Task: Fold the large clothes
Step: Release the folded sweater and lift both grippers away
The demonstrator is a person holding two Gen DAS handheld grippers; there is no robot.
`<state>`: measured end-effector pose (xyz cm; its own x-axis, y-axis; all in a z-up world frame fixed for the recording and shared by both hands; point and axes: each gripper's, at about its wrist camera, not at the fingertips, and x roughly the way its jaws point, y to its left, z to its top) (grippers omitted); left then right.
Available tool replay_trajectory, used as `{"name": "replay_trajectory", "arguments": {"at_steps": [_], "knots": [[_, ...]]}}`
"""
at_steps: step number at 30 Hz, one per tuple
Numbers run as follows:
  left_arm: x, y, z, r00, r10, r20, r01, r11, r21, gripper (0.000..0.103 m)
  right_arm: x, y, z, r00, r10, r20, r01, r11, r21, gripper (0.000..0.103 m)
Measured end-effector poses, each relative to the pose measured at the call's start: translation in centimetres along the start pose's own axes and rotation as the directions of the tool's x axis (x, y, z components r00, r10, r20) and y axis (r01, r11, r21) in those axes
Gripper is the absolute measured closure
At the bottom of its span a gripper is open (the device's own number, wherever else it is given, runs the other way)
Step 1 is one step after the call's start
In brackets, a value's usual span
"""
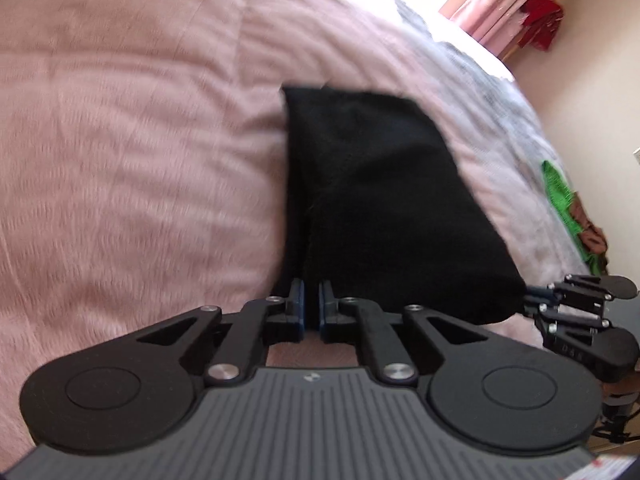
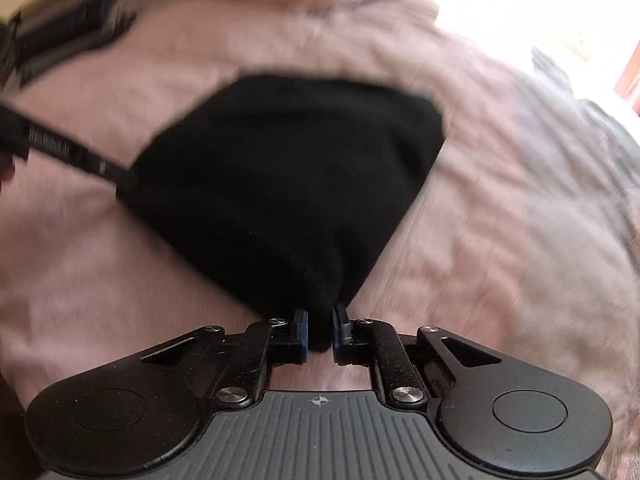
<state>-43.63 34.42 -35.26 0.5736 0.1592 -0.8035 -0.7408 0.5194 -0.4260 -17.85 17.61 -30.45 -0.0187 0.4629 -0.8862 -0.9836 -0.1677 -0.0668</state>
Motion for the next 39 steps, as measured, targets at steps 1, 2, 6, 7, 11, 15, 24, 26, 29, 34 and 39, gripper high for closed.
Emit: {"name": "replay_trajectory", "arguments": {"at_steps": [1, 2, 6, 7, 11, 15, 24, 26, 29, 34, 39], "knots": [[0.5, 0.4, -0.1, 1.0, 0.002, -0.008, -0.002, 1.0, -0.024, 0.096, 0.4, -0.1, 0.2, 1.0, 0.011, -0.03, -0.011, 1.0, 0.009, 0.095], [0.6, 0.4, 0.1, 1.0, 0.008, -0.008, -0.009, 0.999, -0.042, 0.096, 0.3, -0.4, 0.6, 0.999, 0.025, -0.048, -0.024, 0.999, 0.026, 0.095], [-1.6, -1.3, 1.3, 0.996, 0.087, -0.007, -0.087, 0.996, 0.002, 0.089, -2.4, -2.4, 2.0, 0.993, 0.117, -0.023, -0.112, 0.98, 0.164, 0.082], [-2.3, -1.8, 1.6, 0.993, 0.119, -0.002, -0.119, 0.993, 0.02, 0.089, -3.2, -2.8, 2.3, 0.992, 0.124, -0.008, -0.12, 0.975, 0.185, 0.08], [-4.4, -4.2, 3.3, 0.99, 0.132, 0.056, -0.137, 0.986, 0.097, 0.091, -5.1, -3.2, 3.5, 0.985, 0.123, 0.124, -0.151, 0.958, 0.243, 0.078], [-1.6, -6.8, 4.3, 0.99, 0.116, 0.082, -0.13, 0.972, 0.196, 0.092, -1.8, -2.2, 4.8, 0.992, 0.071, 0.108, -0.093, 0.972, 0.218, 0.079], [2.0, -8.9, 5.8, 0.949, 0.308, -0.07, -0.295, 0.943, 0.152, 0.091, -0.6, -3.1, 7.4, 0.991, 0.075, -0.108, -0.044, 0.964, 0.263, 0.067], [1.4, -10.1, 5.8, 0.926, 0.359, -0.117, -0.338, 0.926, 0.169, 0.07, -1.5, -3.8, 7.9, 0.987, 0.091, -0.133, -0.045, 0.948, 0.315, 0.04], [0.5, -11.5, 5.6, 0.9, 0.404, -0.163, -0.375, 0.909, 0.184, 0.062, -3.1, -4.4, 8.1, 0.985, 0.093, -0.144, -0.035, 0.93, 0.366, 0.034], [-0.3, -13.0, 4.8, 0.876, 0.438, -0.201, -0.4, 0.893, 0.204, 0.047, -3.7, -4.6, 8.1, 0.973, 0.107, -0.204, -0.018, 0.918, 0.397, 0.033], [-0.5, -13.3, 3.9, 0.858, 0.456, -0.237, -0.418, 0.888, 0.193, 0.046, -3.9, -4.5, 7.4, 0.966, 0.125, -0.228, -0.024, 0.915, 0.402, 0.033]]}}
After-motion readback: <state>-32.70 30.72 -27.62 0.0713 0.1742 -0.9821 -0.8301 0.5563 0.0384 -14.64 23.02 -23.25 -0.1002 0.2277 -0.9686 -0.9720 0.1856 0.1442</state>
